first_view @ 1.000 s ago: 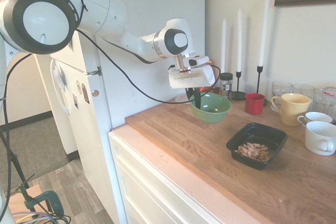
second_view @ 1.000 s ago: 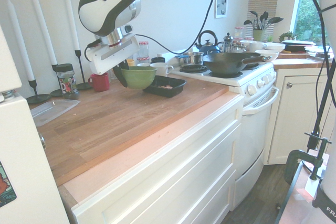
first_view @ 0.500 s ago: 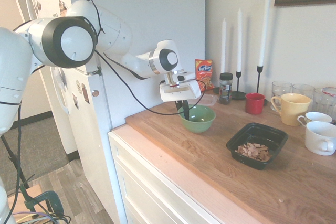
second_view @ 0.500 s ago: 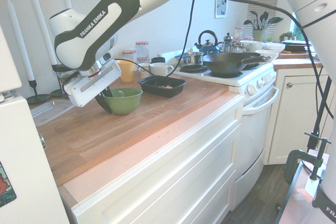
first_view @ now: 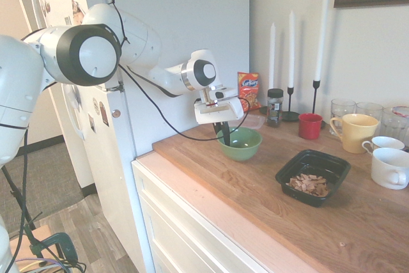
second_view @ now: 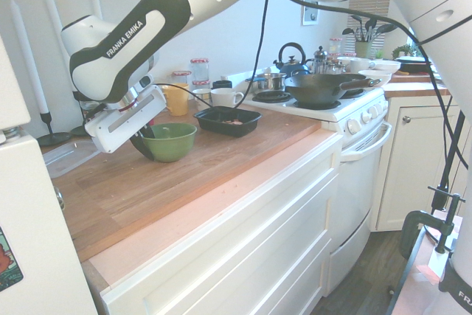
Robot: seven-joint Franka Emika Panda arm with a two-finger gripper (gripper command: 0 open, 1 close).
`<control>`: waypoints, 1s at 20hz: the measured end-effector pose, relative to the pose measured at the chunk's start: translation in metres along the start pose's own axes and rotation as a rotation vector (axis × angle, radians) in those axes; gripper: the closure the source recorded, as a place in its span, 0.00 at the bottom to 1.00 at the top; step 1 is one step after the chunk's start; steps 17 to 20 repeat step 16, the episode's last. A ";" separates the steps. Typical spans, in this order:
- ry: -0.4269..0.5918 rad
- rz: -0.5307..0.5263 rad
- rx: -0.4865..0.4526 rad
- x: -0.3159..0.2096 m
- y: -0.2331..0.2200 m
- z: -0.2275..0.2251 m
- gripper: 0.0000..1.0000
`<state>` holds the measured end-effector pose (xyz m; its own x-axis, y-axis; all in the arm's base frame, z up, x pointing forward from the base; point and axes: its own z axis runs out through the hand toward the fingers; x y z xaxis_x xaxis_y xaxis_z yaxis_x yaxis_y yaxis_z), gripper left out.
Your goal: Pour the cereal into the box
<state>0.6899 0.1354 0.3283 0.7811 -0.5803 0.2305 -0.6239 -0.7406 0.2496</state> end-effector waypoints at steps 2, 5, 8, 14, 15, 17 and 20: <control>-0.023 0.010 0.006 -0.002 0.000 0.001 0.00; -0.054 0.029 0.023 -0.004 -0.001 -0.001 0.00; -0.087 0.059 0.045 -0.003 0.003 -0.011 0.00; -0.213 0.112 0.102 0.000 0.025 -0.052 0.00; -0.226 0.118 0.114 0.002 0.029 -0.058 0.00; -0.232 0.123 0.119 0.003 0.033 -0.063 0.00; -0.232 0.123 0.119 0.003 0.033 -0.063 0.00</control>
